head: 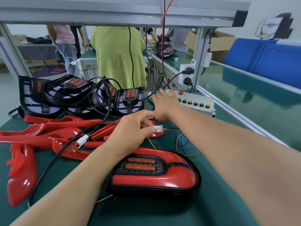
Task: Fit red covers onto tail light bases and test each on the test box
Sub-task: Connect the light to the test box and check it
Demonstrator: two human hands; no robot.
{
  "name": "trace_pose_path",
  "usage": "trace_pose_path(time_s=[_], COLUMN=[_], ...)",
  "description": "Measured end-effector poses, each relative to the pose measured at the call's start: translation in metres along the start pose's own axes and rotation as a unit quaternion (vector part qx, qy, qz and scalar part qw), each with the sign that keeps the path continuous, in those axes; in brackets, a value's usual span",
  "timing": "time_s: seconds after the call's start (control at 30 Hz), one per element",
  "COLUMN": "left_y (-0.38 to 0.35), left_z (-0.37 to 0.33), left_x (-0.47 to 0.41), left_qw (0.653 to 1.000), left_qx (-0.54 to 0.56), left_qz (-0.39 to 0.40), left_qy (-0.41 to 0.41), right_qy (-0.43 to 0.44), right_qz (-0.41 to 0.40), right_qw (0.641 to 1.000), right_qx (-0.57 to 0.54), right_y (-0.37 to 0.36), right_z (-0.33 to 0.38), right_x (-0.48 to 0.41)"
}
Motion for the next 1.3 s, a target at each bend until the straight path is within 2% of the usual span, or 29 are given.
trace_pose_path(time_s=[0.13, 0.43, 0.7, 0.87, 0.97, 1.07, 1.3], left_y=[0.001, 0.002, -0.001, -0.001, -0.001, -0.002, -0.002], left_z=[-0.001, -0.005, -0.005, -0.002, -0.002, -0.001, 0.000], left_x=[0.000, 0.003, 0.003, 0.001, 0.000, -0.001, -0.001], left_qw=[1.000, 1.000, 1.000, 1.000, 0.999, 0.999, 0.999], left_qx=[-0.008, -0.008, -0.024, -0.027, -0.033, -0.036, -0.036], left_qz=[-0.004, 0.002, 0.012, 0.010, 0.010, 0.009, 0.007], left_qy=[-0.001, 0.002, -0.012, -0.010, -0.011, -0.013, -0.015], right_qy=[-0.018, -0.035, -0.011, -0.082, -0.114, -0.106, -0.114], right_qz=[0.019, 0.018, -0.124, -0.244, -0.211, -0.162, -0.125], right_qw=[0.999, 0.999, 0.986, 0.958, 0.966, 0.978, 0.981], right_qx=[0.032, -0.012, -0.109, -0.125, -0.097, -0.080, -0.096], right_y=[-0.003, 0.007, -0.003, 0.003, -0.007, -0.018, -0.021], right_z=[-0.005, -0.003, 0.012, -0.024, -0.048, -0.053, -0.054], right_x=[0.003, -0.003, 0.027, 0.062, 0.072, 0.069, 0.057])
Point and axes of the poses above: each hand's wrist, its own x-axis away from the middle knuckle, its own y-axis out of the back of the hand, z = x × y, the point moved 6 cm from there along -x, towards the middle knuckle, and after that the axes turned 11 degrees about y, right-handed, at the moved point
